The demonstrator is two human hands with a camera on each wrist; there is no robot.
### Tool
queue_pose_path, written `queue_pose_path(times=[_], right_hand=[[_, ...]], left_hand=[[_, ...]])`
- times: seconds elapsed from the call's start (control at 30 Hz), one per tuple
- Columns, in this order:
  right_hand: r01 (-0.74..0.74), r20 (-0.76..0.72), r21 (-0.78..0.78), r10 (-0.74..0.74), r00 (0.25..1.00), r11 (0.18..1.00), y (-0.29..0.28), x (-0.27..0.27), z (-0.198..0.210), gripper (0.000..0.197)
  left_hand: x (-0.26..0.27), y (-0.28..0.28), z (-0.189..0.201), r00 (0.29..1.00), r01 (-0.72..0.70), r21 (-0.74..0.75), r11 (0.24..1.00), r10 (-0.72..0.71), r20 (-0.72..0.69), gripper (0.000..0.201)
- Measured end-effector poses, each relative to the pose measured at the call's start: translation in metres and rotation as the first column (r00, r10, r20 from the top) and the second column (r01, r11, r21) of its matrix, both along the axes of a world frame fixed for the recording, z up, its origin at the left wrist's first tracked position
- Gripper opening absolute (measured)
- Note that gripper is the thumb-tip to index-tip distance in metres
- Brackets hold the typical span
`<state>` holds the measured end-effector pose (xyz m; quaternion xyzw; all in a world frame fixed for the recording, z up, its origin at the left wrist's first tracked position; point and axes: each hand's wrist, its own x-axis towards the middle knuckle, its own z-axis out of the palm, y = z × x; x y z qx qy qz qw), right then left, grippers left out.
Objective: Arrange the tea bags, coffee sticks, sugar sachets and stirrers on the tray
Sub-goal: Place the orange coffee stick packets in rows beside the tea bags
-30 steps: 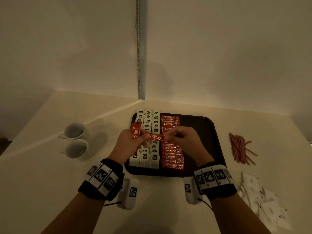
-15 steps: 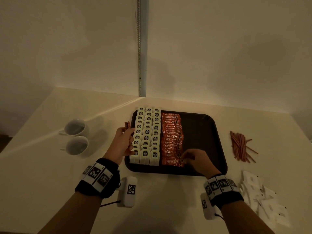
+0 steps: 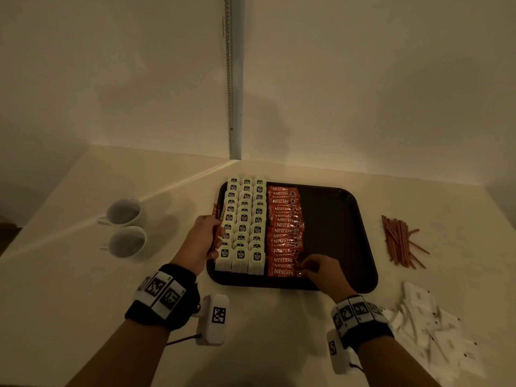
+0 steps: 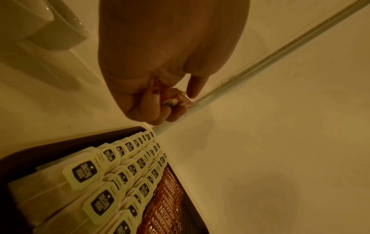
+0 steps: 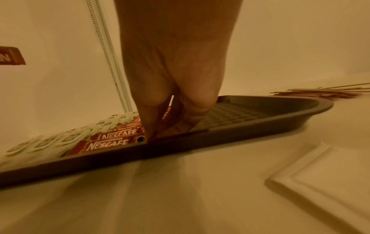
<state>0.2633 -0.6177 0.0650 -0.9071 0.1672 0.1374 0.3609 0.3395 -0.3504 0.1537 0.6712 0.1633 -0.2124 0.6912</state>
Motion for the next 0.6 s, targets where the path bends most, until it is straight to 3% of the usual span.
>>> queue_pose_path(times=[0.2,0.4,0.5,0.6], right_hand=[[0.020,-0.027,-0.007,-0.021,0.999,1.000,0.000,0.000,-0.003,0.012],[0.019,0.047,-0.013,-0.019,0.999,1.000,0.003,0.005,0.015,0.010],[-0.007,0.192,0.190,-0.030,0.981,0.982,0.022,0.020,0.053,0.011],[-0.096,0.287,0.485,-0.054,0.956,0.869,0.051,0.034,0.091,0.019]], left_hand=[[-0.005,-0.004,0.005,0.981,0.159,0.053,0.986,-0.164,0.107,0.005],[-0.005,-0.008,0.006,0.961,0.123,0.133,0.983,-0.152,0.232,0.012],[-0.003,-0.011,0.010,0.914,0.226,0.210,0.951,-0.281,0.293,0.012],[-0.002,-0.018,0.013,0.836,0.312,0.307,0.899,-0.413,0.361,0.006]])
